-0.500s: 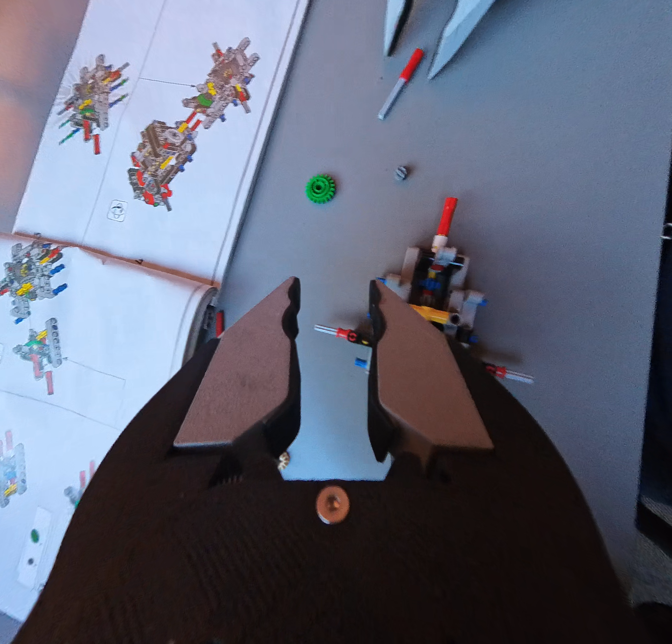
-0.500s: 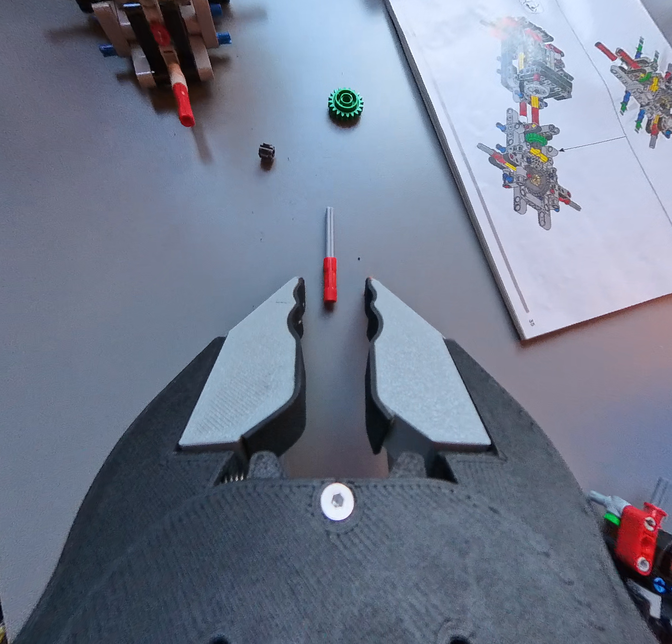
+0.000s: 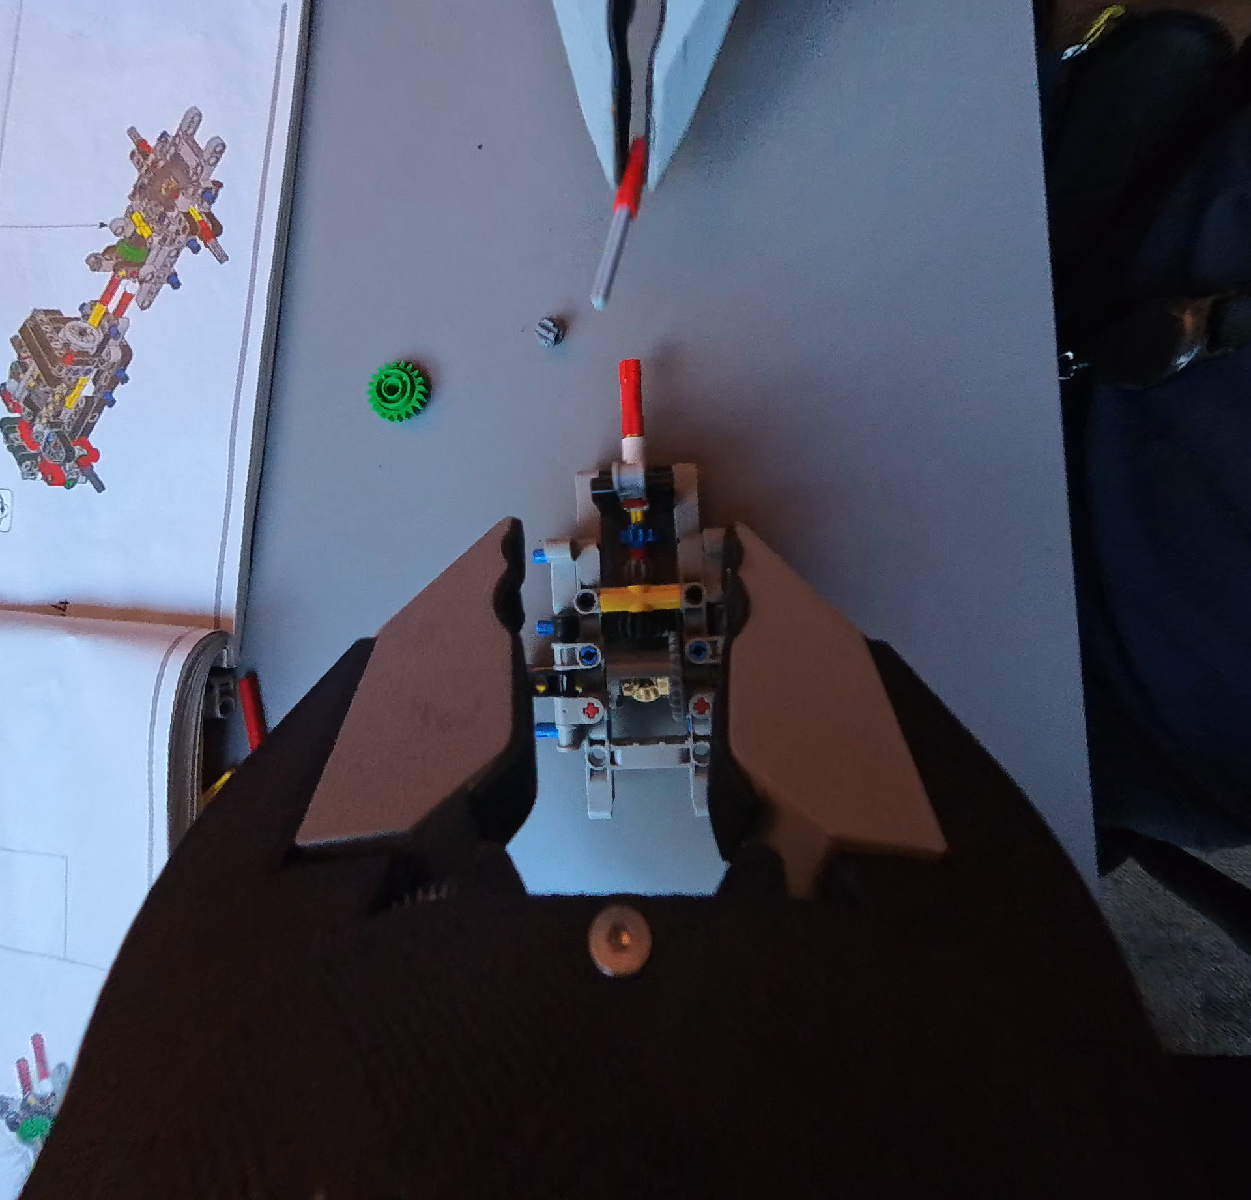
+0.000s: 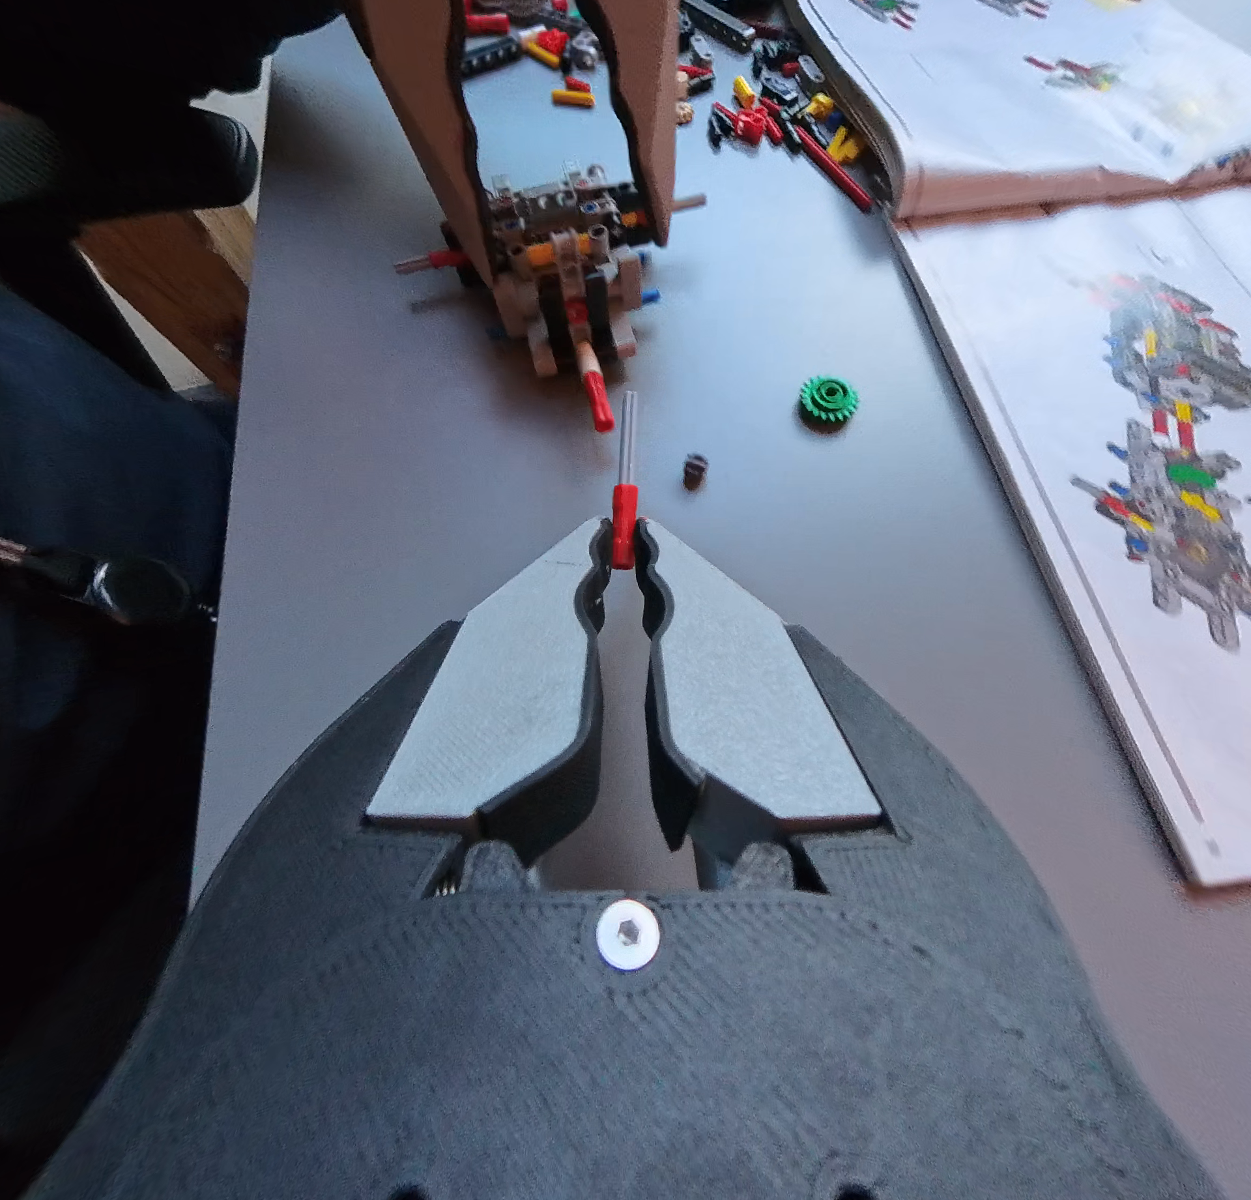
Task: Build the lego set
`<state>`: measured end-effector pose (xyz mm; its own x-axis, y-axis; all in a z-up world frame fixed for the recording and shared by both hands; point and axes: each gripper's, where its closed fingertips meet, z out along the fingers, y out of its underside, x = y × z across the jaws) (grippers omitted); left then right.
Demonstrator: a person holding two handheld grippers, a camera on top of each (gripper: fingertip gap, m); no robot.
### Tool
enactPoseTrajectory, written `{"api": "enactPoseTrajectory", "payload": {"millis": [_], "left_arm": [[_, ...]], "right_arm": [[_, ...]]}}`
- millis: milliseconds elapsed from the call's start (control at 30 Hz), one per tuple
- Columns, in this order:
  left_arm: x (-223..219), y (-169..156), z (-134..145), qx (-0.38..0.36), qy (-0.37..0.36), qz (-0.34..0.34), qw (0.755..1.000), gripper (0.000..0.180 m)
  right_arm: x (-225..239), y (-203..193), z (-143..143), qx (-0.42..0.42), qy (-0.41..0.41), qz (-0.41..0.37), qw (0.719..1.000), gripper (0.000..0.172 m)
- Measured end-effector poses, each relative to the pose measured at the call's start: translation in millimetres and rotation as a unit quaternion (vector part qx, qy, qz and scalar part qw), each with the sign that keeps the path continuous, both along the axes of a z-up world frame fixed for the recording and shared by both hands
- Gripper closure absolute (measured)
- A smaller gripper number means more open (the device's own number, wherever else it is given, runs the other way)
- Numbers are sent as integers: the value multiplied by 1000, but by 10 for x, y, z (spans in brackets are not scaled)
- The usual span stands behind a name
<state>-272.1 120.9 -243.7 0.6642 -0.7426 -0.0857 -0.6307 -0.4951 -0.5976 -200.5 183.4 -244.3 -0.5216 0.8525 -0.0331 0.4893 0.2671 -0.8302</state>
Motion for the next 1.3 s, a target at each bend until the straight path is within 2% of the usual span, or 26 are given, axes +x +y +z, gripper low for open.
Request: {"api": "enactPoseTrajectory", "payload": {"millis": [167,400,533,633,833,1033,1200,1300], "left_arm": [[-2,-7,55,12,-11,4,1000,133],[284,74,394,76,-16,-11,997,167],[415,87,298,78,43,-25,996,166],[471,120,247,84,65,-29,994,180],[594,105,307,81,20,-25,996,175],[611,83,228,76,25,-15,997,180],[690,-8,177,48,-15,-9,999,180],[745,-68,234,43,-60,-3,997,180]], "right_arm": [[-134,-306,40,9,28,23,999,168],[-150,-436,201,1,76,33,997,168],[-131,-450,324,-19,95,29,995,168],[-92,-459,369,-19,96,32,995,168],[-82,-489,345,42,98,19,994,168],[-91,-518,257,66,80,14,995,168],[-41,-621,195,103,66,38,992,168],[23,-669,259,143,91,54,984,168]]}}
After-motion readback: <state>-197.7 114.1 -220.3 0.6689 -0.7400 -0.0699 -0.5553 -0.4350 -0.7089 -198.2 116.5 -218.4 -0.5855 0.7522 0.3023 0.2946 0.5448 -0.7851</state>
